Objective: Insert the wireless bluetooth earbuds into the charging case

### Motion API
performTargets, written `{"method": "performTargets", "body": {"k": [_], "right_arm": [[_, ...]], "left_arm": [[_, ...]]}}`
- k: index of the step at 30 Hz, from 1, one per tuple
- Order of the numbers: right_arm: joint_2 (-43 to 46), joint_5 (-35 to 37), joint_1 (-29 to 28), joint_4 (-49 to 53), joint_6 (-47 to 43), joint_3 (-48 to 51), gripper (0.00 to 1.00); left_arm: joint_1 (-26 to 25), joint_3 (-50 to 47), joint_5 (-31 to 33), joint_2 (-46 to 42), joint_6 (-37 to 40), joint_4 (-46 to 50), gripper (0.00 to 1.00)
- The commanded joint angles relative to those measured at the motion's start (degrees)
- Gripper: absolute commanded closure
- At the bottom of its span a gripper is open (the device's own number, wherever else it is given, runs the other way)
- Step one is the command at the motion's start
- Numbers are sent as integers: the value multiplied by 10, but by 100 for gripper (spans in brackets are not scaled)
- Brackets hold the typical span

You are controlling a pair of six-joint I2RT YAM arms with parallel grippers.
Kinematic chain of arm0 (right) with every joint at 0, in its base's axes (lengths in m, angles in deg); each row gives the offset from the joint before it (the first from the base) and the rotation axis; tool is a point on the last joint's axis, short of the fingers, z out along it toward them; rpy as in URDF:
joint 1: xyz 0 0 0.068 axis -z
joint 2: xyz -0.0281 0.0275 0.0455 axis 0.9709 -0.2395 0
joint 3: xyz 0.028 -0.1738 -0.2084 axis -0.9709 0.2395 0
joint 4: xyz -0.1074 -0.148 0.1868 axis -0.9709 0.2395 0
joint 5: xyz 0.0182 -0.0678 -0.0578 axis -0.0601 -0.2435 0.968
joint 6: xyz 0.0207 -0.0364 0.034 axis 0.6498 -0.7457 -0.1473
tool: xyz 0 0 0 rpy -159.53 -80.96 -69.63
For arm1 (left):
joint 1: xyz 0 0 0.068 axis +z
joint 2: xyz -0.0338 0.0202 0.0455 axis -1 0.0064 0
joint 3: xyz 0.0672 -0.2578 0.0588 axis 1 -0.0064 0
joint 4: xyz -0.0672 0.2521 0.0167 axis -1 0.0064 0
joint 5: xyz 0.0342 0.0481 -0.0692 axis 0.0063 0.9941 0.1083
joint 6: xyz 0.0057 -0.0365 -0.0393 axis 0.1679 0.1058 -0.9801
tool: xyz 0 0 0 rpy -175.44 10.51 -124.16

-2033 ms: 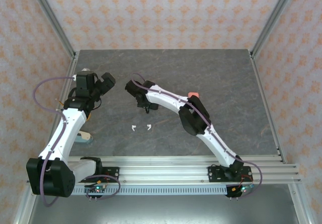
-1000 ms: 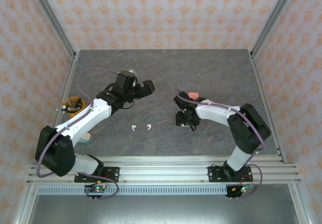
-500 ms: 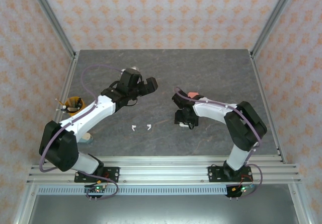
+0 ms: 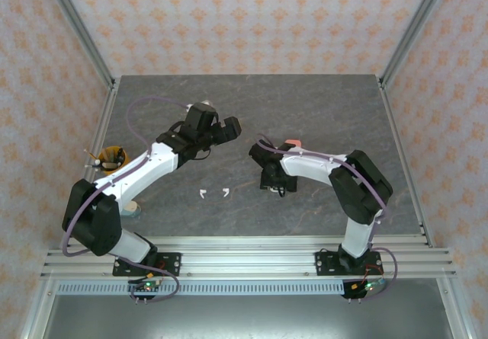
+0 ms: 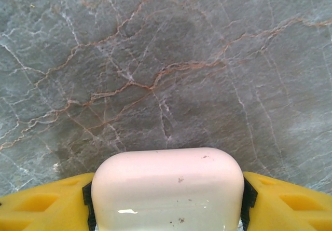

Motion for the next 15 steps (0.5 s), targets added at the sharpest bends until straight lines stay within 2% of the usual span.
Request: {"method": "performTargets", "body": {"k": [1,15], "right_arm": [[-24,9,-6,27,19,3,30],[-14,-23,15,-16,46,47,33]], "left_arm": [[-6,14,16,3,0,1,0],[-6,-17,4,-10,-6,-17,0]]}}
